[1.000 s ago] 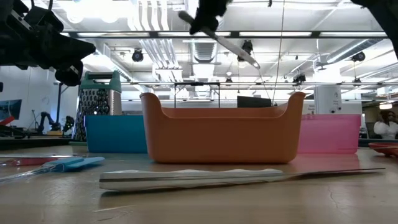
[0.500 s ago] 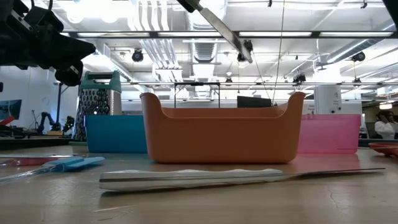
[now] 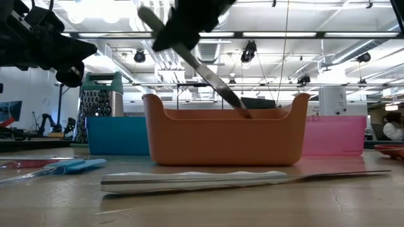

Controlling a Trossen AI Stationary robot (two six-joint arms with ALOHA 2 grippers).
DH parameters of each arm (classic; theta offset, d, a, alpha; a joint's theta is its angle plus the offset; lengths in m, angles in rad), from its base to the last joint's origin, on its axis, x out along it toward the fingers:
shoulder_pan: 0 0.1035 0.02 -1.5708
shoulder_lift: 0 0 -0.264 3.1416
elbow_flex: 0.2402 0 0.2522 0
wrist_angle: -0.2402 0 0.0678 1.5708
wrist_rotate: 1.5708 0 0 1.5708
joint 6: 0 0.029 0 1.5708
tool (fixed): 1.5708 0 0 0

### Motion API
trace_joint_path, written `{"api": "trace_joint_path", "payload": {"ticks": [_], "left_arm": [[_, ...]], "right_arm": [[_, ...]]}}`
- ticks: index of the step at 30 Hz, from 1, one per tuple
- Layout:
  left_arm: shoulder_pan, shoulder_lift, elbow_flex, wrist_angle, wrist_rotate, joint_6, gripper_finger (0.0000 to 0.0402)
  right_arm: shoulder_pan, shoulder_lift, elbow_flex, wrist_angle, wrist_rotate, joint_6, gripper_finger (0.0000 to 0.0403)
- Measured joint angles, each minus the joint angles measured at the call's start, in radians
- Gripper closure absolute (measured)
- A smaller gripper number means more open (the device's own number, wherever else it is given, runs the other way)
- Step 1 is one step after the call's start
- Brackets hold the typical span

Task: Pick & Place Kitchen Items
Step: Put the green knife into the orange bin

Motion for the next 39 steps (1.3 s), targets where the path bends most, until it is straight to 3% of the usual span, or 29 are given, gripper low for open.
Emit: {"api": "trace_joint_path", "payload": {"ticks": [18, 28, 39], "left_arm": [[0.000, 0.000, 0.000, 0.000, 0.000, 0.000, 0.0378], [0.000, 0.000, 0.000, 0.000, 0.000, 0.000, 0.0378], [0.000, 0.000, 0.000, 0.000, 0.000, 0.000, 0.0378]], "right_arm": [[0.000, 0.000, -0.208, 0.057, 0.014, -0.036, 0.0382], [-0.002, -0.001, -0.253, 0.078, 0.009, -0.049, 0.0381], [0.000, 0.000, -0.184, 0.062, 0.006, 0.034, 0.0299]]}}
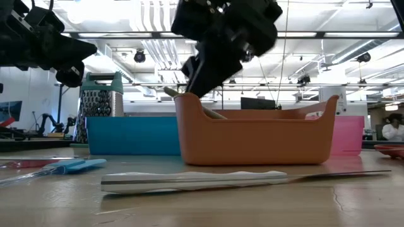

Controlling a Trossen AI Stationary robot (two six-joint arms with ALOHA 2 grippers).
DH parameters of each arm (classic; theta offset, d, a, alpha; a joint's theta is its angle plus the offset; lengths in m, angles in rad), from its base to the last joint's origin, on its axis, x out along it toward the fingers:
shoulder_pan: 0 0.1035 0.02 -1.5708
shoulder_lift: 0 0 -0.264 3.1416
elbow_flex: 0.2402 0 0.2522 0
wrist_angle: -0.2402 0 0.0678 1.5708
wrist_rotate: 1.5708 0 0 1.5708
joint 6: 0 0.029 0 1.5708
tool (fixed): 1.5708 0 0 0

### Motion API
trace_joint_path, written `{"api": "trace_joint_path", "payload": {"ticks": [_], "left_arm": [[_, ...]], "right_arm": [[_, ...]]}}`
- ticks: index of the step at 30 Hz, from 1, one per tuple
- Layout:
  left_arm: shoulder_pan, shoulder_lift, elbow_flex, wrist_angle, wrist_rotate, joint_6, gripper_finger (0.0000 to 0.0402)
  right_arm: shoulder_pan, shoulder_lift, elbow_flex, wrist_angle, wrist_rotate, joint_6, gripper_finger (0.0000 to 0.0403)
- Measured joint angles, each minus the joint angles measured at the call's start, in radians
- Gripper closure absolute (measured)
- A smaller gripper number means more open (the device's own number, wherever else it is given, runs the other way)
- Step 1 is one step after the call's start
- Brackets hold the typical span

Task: Pick & Place Kitchen Items
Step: Put the green knife into the orange bin, then put the red serving spoon into the blue bin

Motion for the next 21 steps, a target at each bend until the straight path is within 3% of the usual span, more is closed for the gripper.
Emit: {"api": "trace_joint_path", "payload": {"ticks": [5, 9, 21], "left_arm": [[0.000, 0.000, 0.000, 0.000, 0.000, 0.000, 0.0376], [0.000, 0.000, 0.000, 0.000, 0.000, 0.000, 0.0378], [0.000, 0.000, 0.000, 0.000, 0.000, 0.000, 0.0378]], "right_arm": [[0.000, -0.008, 0.080, -0.047, -0.001, 0.027, 0.0283], [0.000, -0.009, 0.186, -0.186, 0.001, 0.038, 0.0275], [0.000, -0.012, 0.675, -0.615, 0.011, 0.200, 0.0298]]}}
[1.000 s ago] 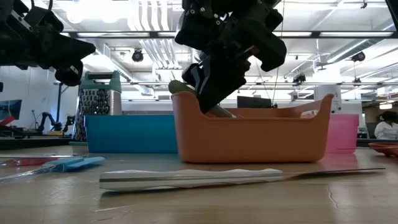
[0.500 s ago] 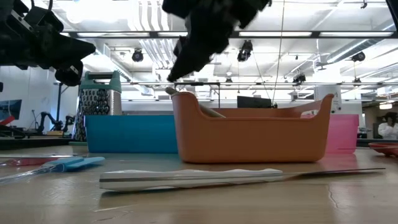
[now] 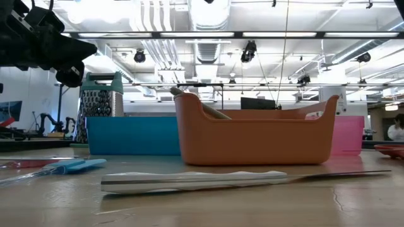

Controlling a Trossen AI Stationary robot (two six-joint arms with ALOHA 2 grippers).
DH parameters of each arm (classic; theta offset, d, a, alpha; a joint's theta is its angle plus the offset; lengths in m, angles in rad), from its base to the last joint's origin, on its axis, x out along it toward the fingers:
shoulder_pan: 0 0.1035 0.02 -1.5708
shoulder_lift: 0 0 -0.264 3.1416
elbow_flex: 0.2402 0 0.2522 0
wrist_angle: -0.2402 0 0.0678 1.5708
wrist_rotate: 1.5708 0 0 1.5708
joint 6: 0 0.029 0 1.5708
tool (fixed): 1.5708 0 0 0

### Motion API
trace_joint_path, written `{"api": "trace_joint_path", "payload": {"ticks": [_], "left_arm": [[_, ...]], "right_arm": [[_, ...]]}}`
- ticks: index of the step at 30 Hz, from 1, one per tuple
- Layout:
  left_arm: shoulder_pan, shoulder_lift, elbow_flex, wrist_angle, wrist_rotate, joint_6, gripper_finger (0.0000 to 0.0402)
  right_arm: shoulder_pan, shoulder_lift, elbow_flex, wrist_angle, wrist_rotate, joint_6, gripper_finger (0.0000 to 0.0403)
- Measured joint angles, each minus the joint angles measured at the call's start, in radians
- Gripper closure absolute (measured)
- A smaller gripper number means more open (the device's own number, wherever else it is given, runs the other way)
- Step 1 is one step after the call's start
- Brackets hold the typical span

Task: Pick & Place Kitchen Items
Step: Put the red serving spoon into the blue bin

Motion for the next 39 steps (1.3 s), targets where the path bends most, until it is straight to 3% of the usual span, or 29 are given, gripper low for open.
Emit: {"api": "trace_joint_path", "payload": {"ticks": [6, 11, 14, 20, 22, 25, 30, 39], "left_arm": [[0.000, 0.000, 0.000, 0.000, 0.000, 0.000, 0.0376], [0.000, 0.001, 0.000, 0.000, 0.000, 0.000, 0.0378], [0.000, 0.005, 0.000, 0.001, 0.000, 0.000, 0.0376], [0.000, 0.019, 0.000, 0.008, -0.013, 0.000, 0.0378], [0.000, 0.019, 0.000, 0.013, -0.021, -0.014, 0.0378], [0.000, 0.019, 0.000, 0.035, -0.021, -0.081, 0.0376], [0.000, 0.019, 0.000, 0.149, -0.022, -0.206, 0.0378], [0.000, 0.019, 0.000, 0.212, -0.092, -0.207, 0.0378]], "right_arm": [[0.001, -0.009, 0.224, -0.241, 0.000, 0.113, 0.0326], [0.002, -0.136, 0.189, -0.255, 0.051, 0.191, 0.0349], [0.002, -0.202, 0.178, -0.294, 0.184, 0.219, 0.0359], [-0.001, -0.322, 0.119, -0.443, 0.598, 0.230, 0.0370], [-0.017, -0.355, 0.092, -0.503, 0.657, 0.231, 0.0368], [-0.083, -0.410, 0.016, -0.508, 0.627, 0.258, 0.0361], [-0.287, -0.500, -0.143, -0.509, 0.463, 0.257, 0.0341], [-0.683, -0.486, -0.404, -0.252, 0.195, -0.106, 0.0290]]}}
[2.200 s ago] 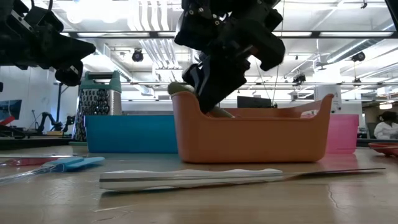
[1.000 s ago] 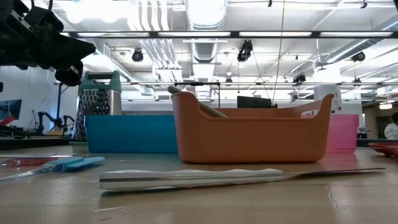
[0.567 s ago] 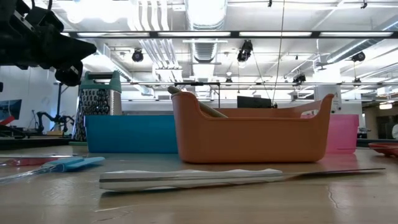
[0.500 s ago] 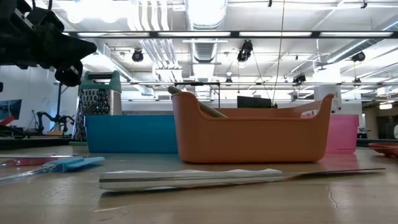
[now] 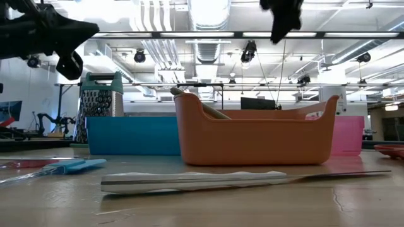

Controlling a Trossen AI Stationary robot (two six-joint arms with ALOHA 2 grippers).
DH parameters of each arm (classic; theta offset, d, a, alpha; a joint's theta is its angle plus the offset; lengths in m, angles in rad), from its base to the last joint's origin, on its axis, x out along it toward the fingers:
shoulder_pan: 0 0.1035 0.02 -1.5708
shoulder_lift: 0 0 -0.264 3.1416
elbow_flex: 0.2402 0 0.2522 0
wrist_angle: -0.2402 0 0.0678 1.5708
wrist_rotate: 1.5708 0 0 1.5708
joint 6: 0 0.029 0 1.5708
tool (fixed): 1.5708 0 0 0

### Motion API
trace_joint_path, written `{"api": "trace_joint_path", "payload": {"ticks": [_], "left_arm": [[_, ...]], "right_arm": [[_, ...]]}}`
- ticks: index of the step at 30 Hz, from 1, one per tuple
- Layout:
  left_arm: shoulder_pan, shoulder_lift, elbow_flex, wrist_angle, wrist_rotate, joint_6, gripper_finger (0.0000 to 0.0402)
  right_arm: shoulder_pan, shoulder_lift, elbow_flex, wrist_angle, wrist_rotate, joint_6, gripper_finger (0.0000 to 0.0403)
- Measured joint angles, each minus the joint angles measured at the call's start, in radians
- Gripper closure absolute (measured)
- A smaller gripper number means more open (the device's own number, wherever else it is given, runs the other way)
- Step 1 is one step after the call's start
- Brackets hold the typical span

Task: Pick & Place Kitchen Items
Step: Put the red serving spoon into the blue bin

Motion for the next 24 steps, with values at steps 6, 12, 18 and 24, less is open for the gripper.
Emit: {"api": "trace_joint_path", "payload": {"ticks": [6, 12, 18, 24], "left_arm": [[0.000, 0.000, 0.000, 0.000, -0.005, 0.002, 0.0376], [0.001, 0.000, 0.000, 0.000, -0.080, 0.004, 0.0379], [0.001, 0.000, 0.000, 0.000, -0.110, 0.005, 0.0376], [0.001, 0.000, 0.000, 0.001, -0.132, -0.007, 0.0376]], "right_arm": [[-0.129, 0.122, -0.036, 0.108, -0.069, -0.149, 0.0254], [-0.153, 0.278, -0.030, 0.203, -0.072, -0.293, 0.0214], [-0.172, 0.433, -0.003, 0.203, -0.064, -0.387, 0.0197], [-0.189, 0.559, -0.003, 0.214, -0.064, -0.443, 0.0206]]}}
